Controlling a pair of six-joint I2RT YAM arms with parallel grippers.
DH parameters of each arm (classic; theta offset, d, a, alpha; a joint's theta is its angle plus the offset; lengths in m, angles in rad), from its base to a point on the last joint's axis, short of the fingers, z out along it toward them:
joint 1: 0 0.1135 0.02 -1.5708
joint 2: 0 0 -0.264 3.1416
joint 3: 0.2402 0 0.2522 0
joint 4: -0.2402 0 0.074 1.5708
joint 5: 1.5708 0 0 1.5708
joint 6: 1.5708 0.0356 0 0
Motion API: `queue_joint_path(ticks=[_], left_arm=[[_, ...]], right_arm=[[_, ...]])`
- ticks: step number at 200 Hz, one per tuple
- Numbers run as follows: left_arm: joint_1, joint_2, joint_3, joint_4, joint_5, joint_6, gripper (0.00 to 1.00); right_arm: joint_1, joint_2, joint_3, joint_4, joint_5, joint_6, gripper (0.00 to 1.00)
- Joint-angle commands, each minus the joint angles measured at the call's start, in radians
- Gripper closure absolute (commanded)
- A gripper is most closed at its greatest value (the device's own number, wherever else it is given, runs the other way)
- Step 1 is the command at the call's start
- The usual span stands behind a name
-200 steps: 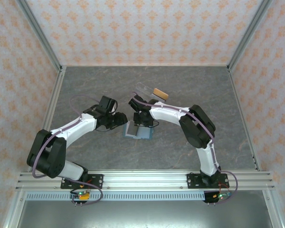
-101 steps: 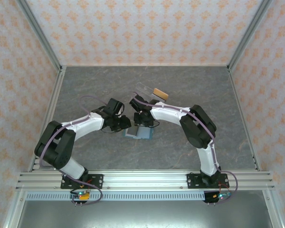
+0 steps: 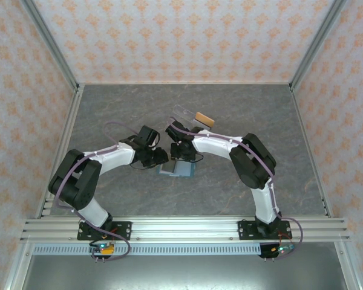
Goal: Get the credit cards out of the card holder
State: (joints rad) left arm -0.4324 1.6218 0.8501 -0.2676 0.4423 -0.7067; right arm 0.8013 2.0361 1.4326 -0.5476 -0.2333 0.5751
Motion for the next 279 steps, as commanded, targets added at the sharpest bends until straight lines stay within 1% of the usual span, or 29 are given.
queue_joint_path(ticks=[1,32,68,112,126,168,203,220,246,265,279], left_arm=[[-0.006,0.012,0.018,0.030,0.014,-0.005,0.68],[-0.005,0.024,0.017,0.039,0.060,0.014,0.68],[-0.006,0.020,0.020,0.026,0.070,0.044,0.69],[-0.006,0.015,0.018,0.043,0.091,0.043,0.71],[-0.006,0.012,0.017,0.043,0.093,0.040,0.72],[-0.006,0.001,0.003,0.078,0.117,0.033,0.72],[-0.006,0.003,0.007,0.099,0.150,0.025,0.72],[-0.006,-0.003,0.004,0.125,0.179,0.015,0.72],[-0.008,-0.023,-0.004,0.165,0.217,-0.008,0.70],[-0.019,-0.034,-0.006,0.195,0.240,-0.033,0.66],[-0.031,-0.034,0.003,0.204,0.248,-0.058,0.61]], right_arm=[[-0.008,0.011,-0.039,-0.037,0.002,-0.007,0.68],[-0.007,0.013,-0.043,-0.029,-0.007,-0.006,0.68],[-0.008,0.009,-0.049,-0.020,-0.019,-0.002,0.68],[-0.011,-0.006,-0.057,-0.007,-0.029,0.004,0.68],[-0.014,-0.022,-0.068,0.005,-0.033,0.010,0.67],[-0.028,-0.103,-0.076,0.073,-0.072,0.011,0.60],[-0.038,-0.170,-0.089,0.102,-0.066,0.035,0.59],[-0.045,-0.218,-0.115,0.116,-0.045,0.047,0.59],[-0.059,-0.294,-0.167,0.133,0.023,0.060,0.57],[-0.075,-0.342,-0.203,0.139,0.069,0.069,0.56],[-0.083,-0.370,-0.222,0.140,0.092,0.071,0.56]])
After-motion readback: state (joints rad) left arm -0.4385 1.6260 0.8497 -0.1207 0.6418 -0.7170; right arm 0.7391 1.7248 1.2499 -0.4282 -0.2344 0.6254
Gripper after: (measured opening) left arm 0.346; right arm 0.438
